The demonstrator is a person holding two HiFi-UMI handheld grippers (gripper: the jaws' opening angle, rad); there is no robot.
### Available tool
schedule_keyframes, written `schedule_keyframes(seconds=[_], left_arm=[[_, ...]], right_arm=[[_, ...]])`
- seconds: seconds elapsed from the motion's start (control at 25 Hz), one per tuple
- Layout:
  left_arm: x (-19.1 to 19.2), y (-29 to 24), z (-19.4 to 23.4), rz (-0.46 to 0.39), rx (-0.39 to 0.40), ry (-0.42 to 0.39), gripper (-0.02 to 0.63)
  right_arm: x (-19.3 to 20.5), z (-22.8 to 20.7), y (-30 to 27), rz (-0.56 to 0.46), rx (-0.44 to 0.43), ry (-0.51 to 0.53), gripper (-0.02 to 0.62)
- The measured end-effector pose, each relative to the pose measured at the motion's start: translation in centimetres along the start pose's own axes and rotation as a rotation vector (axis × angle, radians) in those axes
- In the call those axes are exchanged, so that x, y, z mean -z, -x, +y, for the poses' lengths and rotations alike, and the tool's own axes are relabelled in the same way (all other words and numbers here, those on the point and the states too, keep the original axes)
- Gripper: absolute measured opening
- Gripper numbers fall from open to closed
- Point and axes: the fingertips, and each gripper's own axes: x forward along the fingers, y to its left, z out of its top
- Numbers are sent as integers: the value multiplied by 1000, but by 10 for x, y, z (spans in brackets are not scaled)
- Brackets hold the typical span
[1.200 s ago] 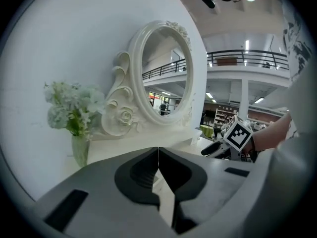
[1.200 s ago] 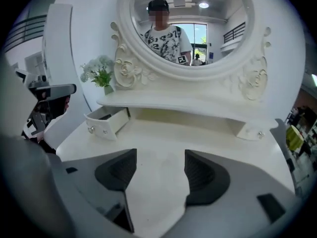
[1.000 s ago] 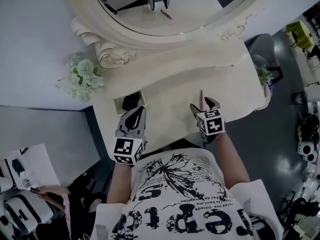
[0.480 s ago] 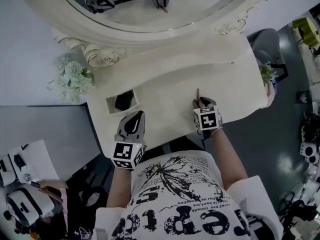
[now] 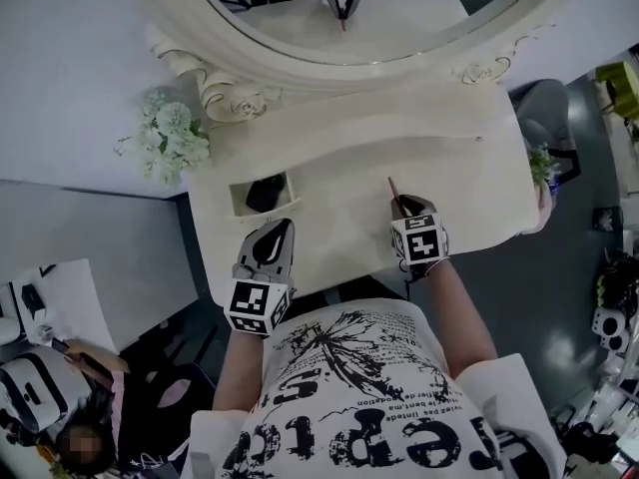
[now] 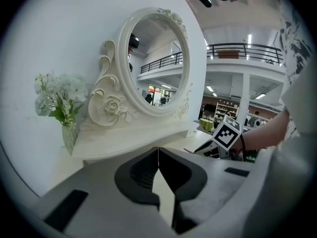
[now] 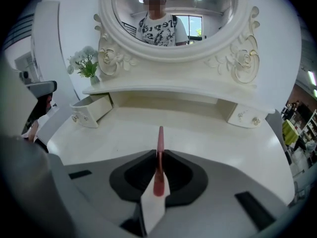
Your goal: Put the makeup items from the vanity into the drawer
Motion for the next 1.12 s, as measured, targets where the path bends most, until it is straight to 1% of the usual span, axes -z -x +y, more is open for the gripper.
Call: schedule_keyframes(seconds=[0.12,0.32,0.56,0.72,0.92,1.04,1.12], left_arm=[[-3,16,18,-20,-39,10,20],[-2,51,57,-52,-138,41,20],[1,90,96,-92,-236,81,20],[8,111,115,-105,-297,111,20],[18,137,134,-114,-374,146,20],[25,148,142,-116,-408,163,20],[28,154,145,-116,-424,170,20]], right_arm=[[-31,25,2,-49,-39,61,60],[-86,85,1,-135,-142,187,60],[-128,166,-3,-188,-260,333,60],[-141,211,-9,-193,-326,438,60],[-144,256,-17,-176,-405,526,60],[-142,275,-21,-158,-433,567,60],[-141,283,-24,-149,-434,594,60]])
